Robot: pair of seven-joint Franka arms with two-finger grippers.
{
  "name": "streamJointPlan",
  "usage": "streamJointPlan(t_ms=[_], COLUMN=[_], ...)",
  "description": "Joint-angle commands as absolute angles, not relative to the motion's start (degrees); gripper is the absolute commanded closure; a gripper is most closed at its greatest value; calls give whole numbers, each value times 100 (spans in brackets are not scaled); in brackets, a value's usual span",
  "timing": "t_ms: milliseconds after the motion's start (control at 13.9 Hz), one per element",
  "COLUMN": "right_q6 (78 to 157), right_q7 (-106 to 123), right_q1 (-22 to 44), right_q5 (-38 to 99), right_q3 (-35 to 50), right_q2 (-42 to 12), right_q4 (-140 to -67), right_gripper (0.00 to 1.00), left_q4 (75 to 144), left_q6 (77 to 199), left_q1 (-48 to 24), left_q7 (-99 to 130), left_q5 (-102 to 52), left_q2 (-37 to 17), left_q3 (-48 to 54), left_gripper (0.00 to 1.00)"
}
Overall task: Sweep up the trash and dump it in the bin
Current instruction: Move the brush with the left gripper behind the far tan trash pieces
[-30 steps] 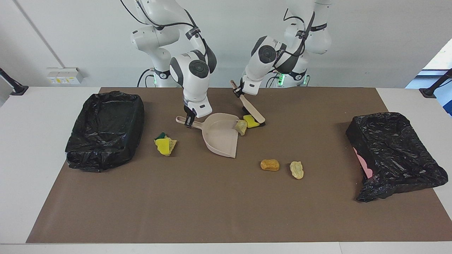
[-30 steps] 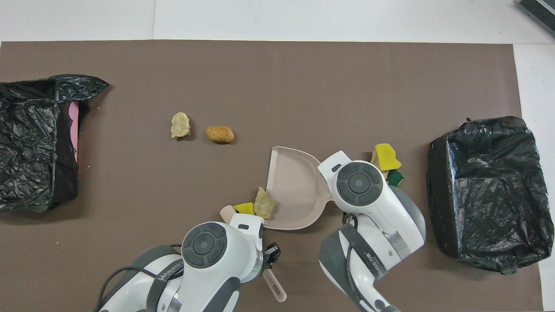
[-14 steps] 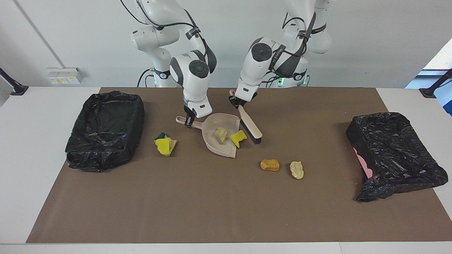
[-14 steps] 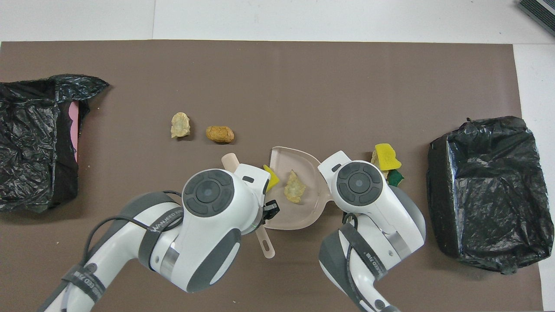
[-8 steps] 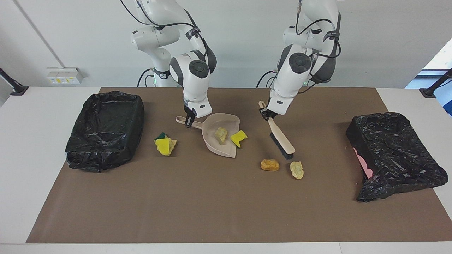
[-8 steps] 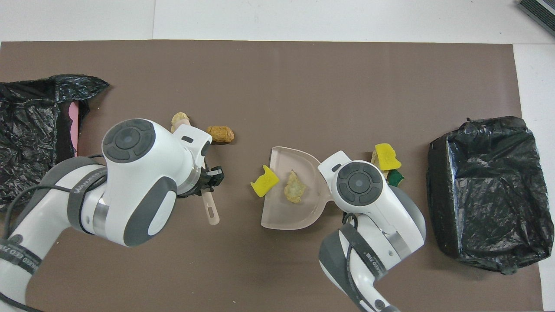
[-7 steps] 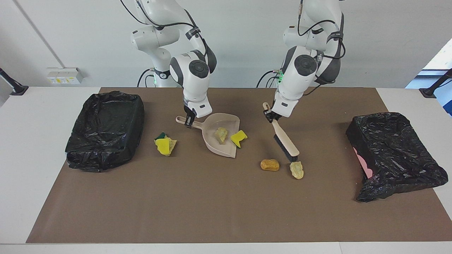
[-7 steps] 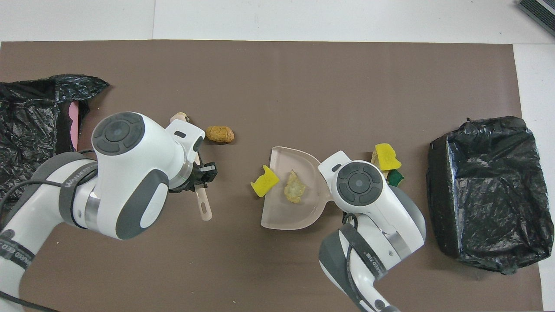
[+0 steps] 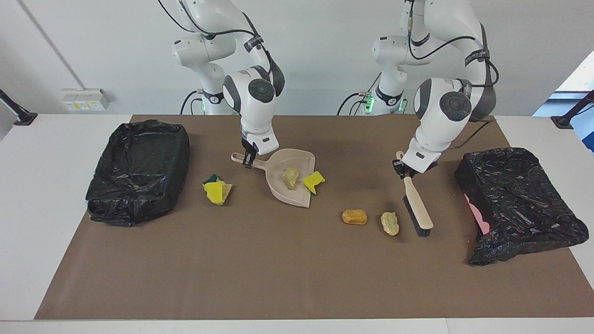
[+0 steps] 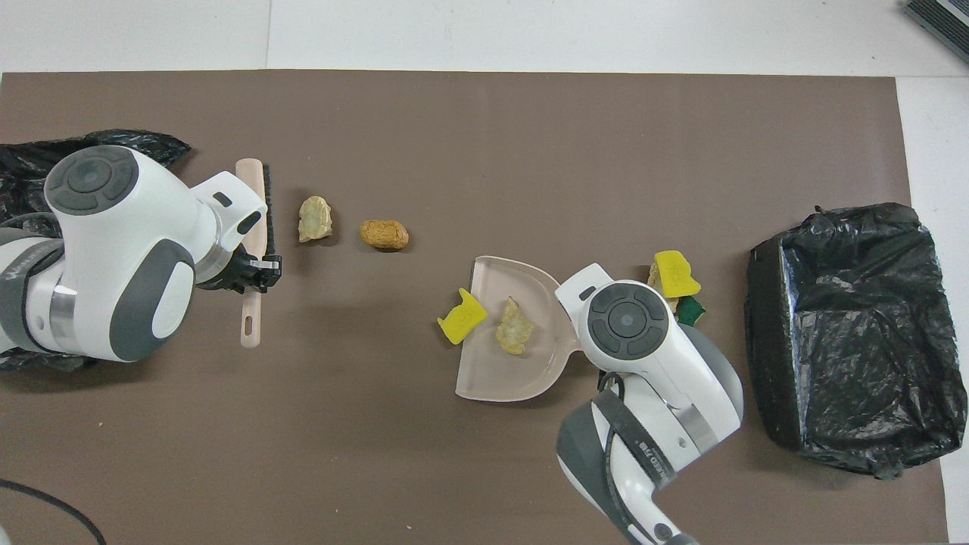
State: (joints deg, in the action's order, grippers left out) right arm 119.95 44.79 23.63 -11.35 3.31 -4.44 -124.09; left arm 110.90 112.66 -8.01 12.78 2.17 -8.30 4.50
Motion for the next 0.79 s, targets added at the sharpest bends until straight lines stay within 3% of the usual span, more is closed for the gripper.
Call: streamJointPlan(t_ms=[0, 721], right_q6=[12138, 12129], right_q7=[4632, 4614], right_q1=[2259, 2259], right_q5=[-1063, -1063], right_q3=[369, 369], right_q2=[-431, -422], right_q4=[-12507, -12507], right_gripper=[100, 100], left_q4=[10636, 10661], left_q6=[11171, 11619], left_q1=[-580, -913], left_q7=[915, 502], left_q5=[431, 264], left_q2=[-1221, -1749], left_q3=[527, 624], left_gripper=[100, 100])
